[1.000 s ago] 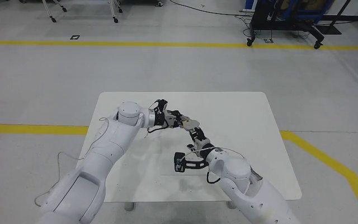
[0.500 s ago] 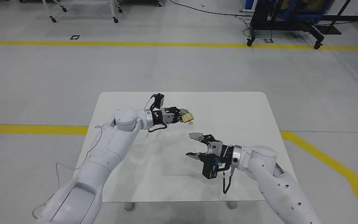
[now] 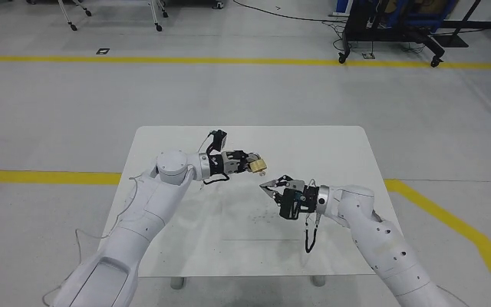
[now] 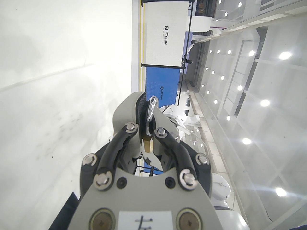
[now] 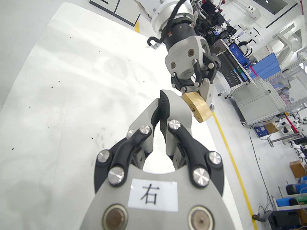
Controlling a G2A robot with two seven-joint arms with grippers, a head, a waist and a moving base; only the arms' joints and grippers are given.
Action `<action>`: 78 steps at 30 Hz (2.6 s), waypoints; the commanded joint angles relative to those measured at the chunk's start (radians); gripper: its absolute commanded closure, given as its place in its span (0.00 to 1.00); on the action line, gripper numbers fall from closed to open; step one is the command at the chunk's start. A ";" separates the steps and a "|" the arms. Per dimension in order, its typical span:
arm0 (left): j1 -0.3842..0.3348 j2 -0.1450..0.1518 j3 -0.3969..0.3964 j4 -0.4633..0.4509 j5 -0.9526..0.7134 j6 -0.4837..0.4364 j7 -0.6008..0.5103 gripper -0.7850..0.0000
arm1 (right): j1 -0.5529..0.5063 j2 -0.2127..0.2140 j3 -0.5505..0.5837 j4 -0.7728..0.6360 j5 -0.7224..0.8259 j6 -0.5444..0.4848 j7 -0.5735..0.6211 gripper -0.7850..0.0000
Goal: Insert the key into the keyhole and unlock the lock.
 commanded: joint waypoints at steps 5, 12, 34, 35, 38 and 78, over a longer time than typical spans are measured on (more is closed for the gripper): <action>0.010 0.008 -0.011 -0.018 0.019 -0.007 -0.011 1.00 | 0.027 0.002 -0.008 0.028 0.019 -0.011 0.008 1.00; 0.020 0.011 -0.006 -0.042 0.048 0.002 0.000 1.00 | 0.079 -0.003 -0.040 0.055 0.043 -0.018 0.053 1.00; 0.038 0.004 -0.034 -0.040 -0.030 0.028 0.099 1.00 | -0.127 0.015 -0.029 -0.169 -0.143 0.428 0.165 0.64; 0.038 0.003 -0.034 -0.040 -0.031 0.027 0.101 1.00 | -0.129 0.014 -0.031 -0.172 -0.134 0.435 0.175 0.66; 0.039 0.003 -0.034 -0.040 -0.030 0.026 0.104 1.00 | -0.117 0.009 -0.038 -0.165 -0.110 0.435 0.208 0.68; 0.081 0.013 -0.043 -0.113 0.082 -0.076 0.151 1.00 | -0.012 -0.029 -0.040 0.056 0.340 0.233 0.117 1.00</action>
